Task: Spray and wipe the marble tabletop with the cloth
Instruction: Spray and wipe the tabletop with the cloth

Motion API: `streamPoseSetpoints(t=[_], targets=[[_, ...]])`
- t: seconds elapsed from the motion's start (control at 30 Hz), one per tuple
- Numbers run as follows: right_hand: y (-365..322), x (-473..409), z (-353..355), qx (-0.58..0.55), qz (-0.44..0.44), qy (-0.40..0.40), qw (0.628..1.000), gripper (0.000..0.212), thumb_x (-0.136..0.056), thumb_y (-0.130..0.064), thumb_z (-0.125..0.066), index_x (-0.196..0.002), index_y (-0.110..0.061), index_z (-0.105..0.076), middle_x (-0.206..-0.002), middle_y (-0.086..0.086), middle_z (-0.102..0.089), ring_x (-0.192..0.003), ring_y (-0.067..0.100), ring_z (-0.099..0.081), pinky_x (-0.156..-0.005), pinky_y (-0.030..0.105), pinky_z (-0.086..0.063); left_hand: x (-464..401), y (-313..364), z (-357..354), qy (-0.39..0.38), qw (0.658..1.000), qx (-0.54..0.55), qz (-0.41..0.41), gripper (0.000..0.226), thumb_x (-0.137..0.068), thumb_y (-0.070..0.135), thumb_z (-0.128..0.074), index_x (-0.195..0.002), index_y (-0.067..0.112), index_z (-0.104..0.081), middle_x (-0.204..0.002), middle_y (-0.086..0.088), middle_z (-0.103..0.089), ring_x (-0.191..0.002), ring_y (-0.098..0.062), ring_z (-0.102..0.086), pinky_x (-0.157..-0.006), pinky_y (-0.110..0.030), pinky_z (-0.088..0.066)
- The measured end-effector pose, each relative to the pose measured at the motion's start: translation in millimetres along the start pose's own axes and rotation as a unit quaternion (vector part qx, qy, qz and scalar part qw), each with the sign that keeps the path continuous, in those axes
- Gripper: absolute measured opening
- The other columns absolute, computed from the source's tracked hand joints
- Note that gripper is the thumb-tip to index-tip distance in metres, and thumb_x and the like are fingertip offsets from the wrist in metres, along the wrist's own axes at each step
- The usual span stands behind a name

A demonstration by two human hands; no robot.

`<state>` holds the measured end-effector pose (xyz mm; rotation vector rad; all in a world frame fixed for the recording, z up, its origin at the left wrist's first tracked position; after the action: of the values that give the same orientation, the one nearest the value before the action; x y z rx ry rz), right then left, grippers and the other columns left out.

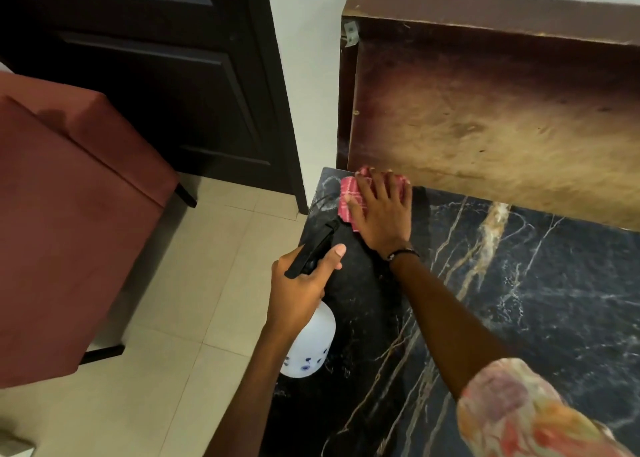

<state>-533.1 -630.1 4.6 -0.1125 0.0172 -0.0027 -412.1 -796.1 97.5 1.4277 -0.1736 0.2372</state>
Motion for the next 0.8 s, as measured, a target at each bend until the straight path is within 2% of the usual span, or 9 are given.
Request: streamPoseSetpoints(t=[0.1,0.2,0.27,0.37,0.47,0.53,0.67,0.73,0.8], targets=[[-24,31,-1,0.002,0.094,-0.017,0.995,0.064,-0.093,-0.052,-0.013,-0.147,-0.024,-0.03,-0.15,0.01,-0.037,-0.14,0.035,-0.029,-0.115,0.057,-0.018,2,2,-2,0.001,1.0,-0.009,-0.021,0.037,-0.072,0.039,-0.068,-0.074,0.002,-0.068,-0.041,0.007,-0.048,-0.035,-0.004,-0.042,-0.046,-0.019,-0.037],[-2,64,0,0.007,0.145,-0.018,0.989,0.061,-0.096,-0.058,-0.02,-0.147,-0.028,-0.033,-0.152,0.004,-0.036,-0.142,0.029,-0.026,-0.116,0.053,-0.02,6,8,-9,-0.04,0.998,-0.02,-0.041,0.01,-0.08,0.017,-0.07,-0.073,0.013,-0.066,-0.04,0.013,-0.053,-0.038,0.0,-0.049,-0.048,-0.009,-0.037],[33,65,4,0.009,0.117,0.001,0.993,0.06,-0.095,-0.059,-0.025,-0.144,-0.027,-0.038,-0.149,0.003,-0.041,-0.14,0.027,-0.03,-0.116,0.051,-0.021,8,6,-8,-0.05,0.998,-0.022,-0.043,0.006,-0.081,0.014,-0.07,-0.078,0.009,-0.067,-0.043,0.016,-0.055,-0.041,0.002,-0.051,-0.05,-0.006,-0.038],[75,40,12,0.0,0.025,0.023,0.999,0.06,-0.094,-0.06,-0.023,-0.141,-0.027,-0.041,-0.146,0.003,-0.045,-0.136,0.029,-0.036,-0.115,0.051,-0.022,9,1,-3,-0.045,0.998,-0.021,-0.032,0.01,-0.08,0.016,-0.071,-0.085,0.008,-0.068,-0.051,0.016,-0.06,-0.045,0.001,-0.055,-0.053,-0.008,-0.041],[75,11,10,-0.015,-0.053,0.022,0.998,0.064,-0.094,-0.06,-0.018,-0.143,-0.027,-0.04,-0.148,0.006,-0.043,-0.138,0.035,-0.033,-0.115,0.056,-0.018,13,-2,-3,-0.058,0.997,-0.027,-0.033,0.014,-0.077,0.021,-0.073,-0.089,0.013,-0.069,-0.072,0.006,-0.07,-0.051,-0.001,-0.059,-0.057,-0.012,-0.044],[59,5,5,-0.016,-0.063,0.01,0.998,0.063,-0.094,-0.058,-0.017,-0.145,-0.026,-0.036,-0.149,0.009,-0.04,-0.14,0.037,-0.029,-0.115,0.059,-0.013,18,-2,-5,-0.071,0.996,-0.036,-0.04,0.018,-0.075,0.026,-0.073,-0.089,0.016,-0.068,-0.084,0.001,-0.072,-0.053,-0.003,-0.059,-0.057,-0.015,-0.046],[31,38,4,0.006,0.06,0.001,0.998,0.061,-0.095,-0.053,-0.023,-0.147,-0.024,-0.031,-0.152,0.007,-0.036,-0.141,0.033,-0.029,-0.115,0.058,-0.017,24,-3,-3,-0.071,0.995,-0.054,-0.054,0.022,-0.073,0.026,-0.073,-0.094,0.018,-0.067,-0.091,0.003,-0.071,-0.058,-0.004,-0.062,-0.066,-0.018,-0.051],[42,66,3,0.027,0.114,-0.015,0.993,0.062,-0.096,-0.057,-0.022,-0.15,-0.026,-0.027,-0.154,0.004,-0.033,-0.144,0.029,-0.025,-0.117,0.054,-0.017,26,-4,0,-0.068,0.994,-0.062,-0.051,0.021,-0.074,0.021,-0.074,-0.094,0.018,-0.067,-0.093,0.002,-0.071,-0.06,-0.006,-0.063,-0.068,-0.015,-0.051],[76,84,5,0.033,0.114,-0.017,0.993,0.063,-0.096,-0.06,-0.017,-0.149,-0.027,-0.028,-0.153,0.004,-0.034,-0.144,0.027,-0.025,-0.117,0.053,-0.018,28,-4,0,-0.069,0.994,-0.072,-0.043,0.019,-0.075,0.01,-0.075,-0.091,0.017,-0.067,-0.082,-0.002,-0.07,-0.058,-0.006,-0.064,-0.065,-0.009,-0.049]])
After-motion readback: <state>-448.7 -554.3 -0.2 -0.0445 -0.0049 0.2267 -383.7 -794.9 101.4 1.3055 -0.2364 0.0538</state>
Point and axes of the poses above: each hand's wrist, its own x-axis away from the middle knuckle, its own z-axis out of the back of the hand, y = z × x, the point moved 7 cm from there along -x, towards the middle knuckle
